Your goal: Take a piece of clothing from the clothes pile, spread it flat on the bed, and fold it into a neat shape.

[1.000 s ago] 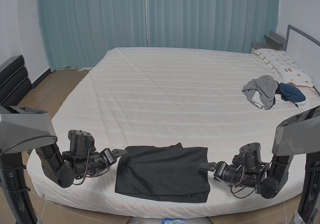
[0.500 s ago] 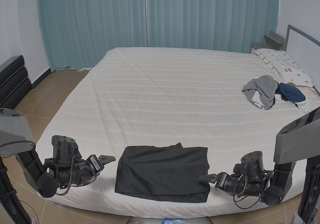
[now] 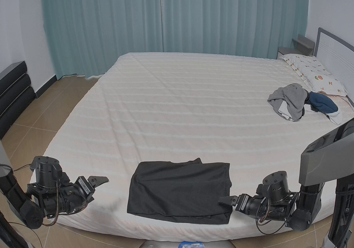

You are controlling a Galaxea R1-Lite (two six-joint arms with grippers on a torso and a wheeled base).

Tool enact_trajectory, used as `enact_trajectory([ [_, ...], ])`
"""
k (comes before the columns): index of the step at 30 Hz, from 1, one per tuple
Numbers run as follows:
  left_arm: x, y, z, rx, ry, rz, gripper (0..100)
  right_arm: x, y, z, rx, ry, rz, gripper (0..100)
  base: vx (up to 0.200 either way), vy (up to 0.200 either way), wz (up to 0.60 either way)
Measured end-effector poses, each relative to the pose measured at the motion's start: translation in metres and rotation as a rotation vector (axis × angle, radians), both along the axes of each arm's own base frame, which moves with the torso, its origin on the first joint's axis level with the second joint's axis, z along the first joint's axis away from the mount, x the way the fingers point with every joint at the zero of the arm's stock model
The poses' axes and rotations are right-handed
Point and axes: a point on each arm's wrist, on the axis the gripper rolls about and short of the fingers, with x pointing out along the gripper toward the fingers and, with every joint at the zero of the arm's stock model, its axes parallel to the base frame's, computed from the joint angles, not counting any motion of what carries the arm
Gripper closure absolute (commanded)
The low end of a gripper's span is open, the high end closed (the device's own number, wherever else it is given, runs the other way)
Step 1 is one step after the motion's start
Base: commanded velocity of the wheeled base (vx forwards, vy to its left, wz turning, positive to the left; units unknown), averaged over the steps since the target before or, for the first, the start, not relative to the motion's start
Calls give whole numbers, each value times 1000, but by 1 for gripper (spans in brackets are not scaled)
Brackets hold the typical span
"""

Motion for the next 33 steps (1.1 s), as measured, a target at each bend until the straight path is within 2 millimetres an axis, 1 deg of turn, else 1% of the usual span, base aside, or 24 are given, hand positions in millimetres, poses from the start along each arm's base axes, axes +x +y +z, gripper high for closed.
enact_trajectory([
  [5,-14,4,13,12,-60,32,0,-14,-10,11,-8,-8,-15,0,0,0,0],
  [7,-22,6,20,23,-90,51,0,-21,-16,20,-18,-28,-29,0,0,0,0],
  [10,-33,8,29,47,-127,71,0,-27,-25,31,-48,-77,-63,0,0,0,0],
  [15,-54,13,44,126,-201,89,0,-37,-40,57,-124,-182,-131,0,0,0,0],
  [19,-69,16,55,183,-246,98,0,-48,-52,78,-171,-262,-148,0,0,0,0],
  [26,-99,23,76,299,-326,109,0,-77,-75,110,-270,-382,-167,0,0,0,0],
  [29,-111,26,84,351,-381,121,0,-92,-84,119,-308,-424,-175,0,0,0,0],
  [33,-128,30,94,438,-459,146,0,-114,-98,125,-388,-452,-173,0,0,0,0],
])
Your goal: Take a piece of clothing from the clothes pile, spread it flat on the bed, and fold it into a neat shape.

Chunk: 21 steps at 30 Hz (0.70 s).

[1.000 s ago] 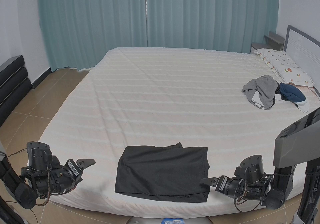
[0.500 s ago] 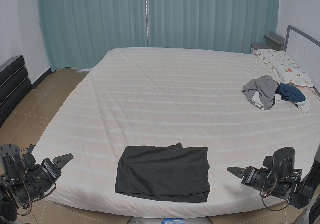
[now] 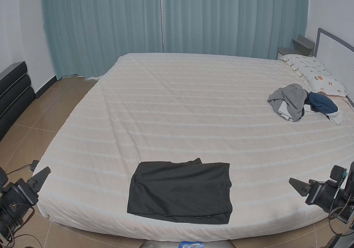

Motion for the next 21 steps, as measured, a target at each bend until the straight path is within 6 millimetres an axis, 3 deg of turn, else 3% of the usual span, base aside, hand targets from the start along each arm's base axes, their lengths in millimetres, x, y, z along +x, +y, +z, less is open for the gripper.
enact_trajectory([
  [11,-51,11,4,236,-154,82,0,-58,-32,15,-137,-60,-105,0,0,0,0],
  [21,-89,16,-4,310,-241,182,0,-109,-41,19,-325,-208,-135,0,0,0,0],
])
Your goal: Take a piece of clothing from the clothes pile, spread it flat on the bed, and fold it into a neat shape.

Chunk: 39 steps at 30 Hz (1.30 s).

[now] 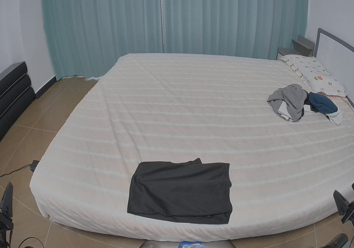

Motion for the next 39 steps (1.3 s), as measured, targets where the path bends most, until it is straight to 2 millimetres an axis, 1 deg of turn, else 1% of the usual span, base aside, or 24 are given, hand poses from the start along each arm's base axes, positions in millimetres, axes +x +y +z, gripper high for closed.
enact_trajectory([
  [4,-10,-1,-1,76,-39,23,0,-16,0,-1,-96,-67,11,0,0,0,0],
  [8,-16,-3,-1,169,-76,20,0,-27,1,-4,-137,-130,18,0,0,0,0],
  [12,-16,-5,-7,193,-91,-40,0,-31,2,-9,-140,-167,22,0,0,0,0],
  [16,-12,-5,-14,198,-113,-53,0,-30,2,-14,-141,-194,18,0,0,0,0],
  [20,-6,-6,-20,204,-191,-56,0,-25,2,-18,-147,-272,19,0,0,0,0],
  [24,-2,-7,-27,216,-202,-86,0,-20,2,-23,-143,-334,23,0,0,0,0],
  [28,2,-8,-37,238,-163,-166,0,-17,3,-33,-125,-303,36,0,0,0,0],
  [32,4,-9,-51,231,-49,-214,0,-16,3,-38,-84,-279,40,0,0,0,0],
  [36,5,-9,-54,214,-25,-223,0,-15,3,-45,-1,-228,43,0,0,0,0],
  [39,5,-9,-54,218,-23,-226,0,-15,3,-46,1,-217,46,0,0,0,0],
])
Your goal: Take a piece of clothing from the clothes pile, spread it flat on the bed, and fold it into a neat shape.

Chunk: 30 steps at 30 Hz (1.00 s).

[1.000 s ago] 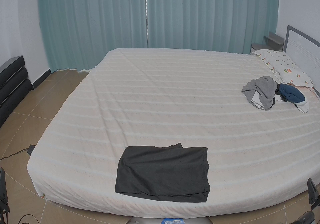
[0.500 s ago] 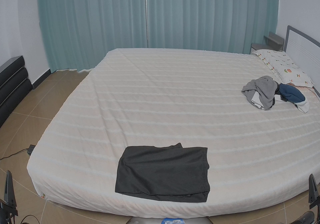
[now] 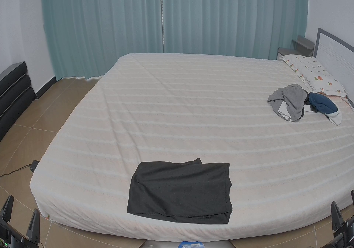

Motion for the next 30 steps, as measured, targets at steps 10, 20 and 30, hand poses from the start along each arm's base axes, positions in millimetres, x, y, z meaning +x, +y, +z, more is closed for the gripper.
enact_trajectory([
  [10,0,0,-4,-16,38,2,0,0,0,-1,-24,9,16,0,0,0,0],
  [20,0,0,-7,5,66,5,0,0,2,-1,-61,8,71,0,0,0,0],
  [30,0,0,-7,-5,65,4,0,0,2,-1,-63,9,74,0,0,0,0],
])
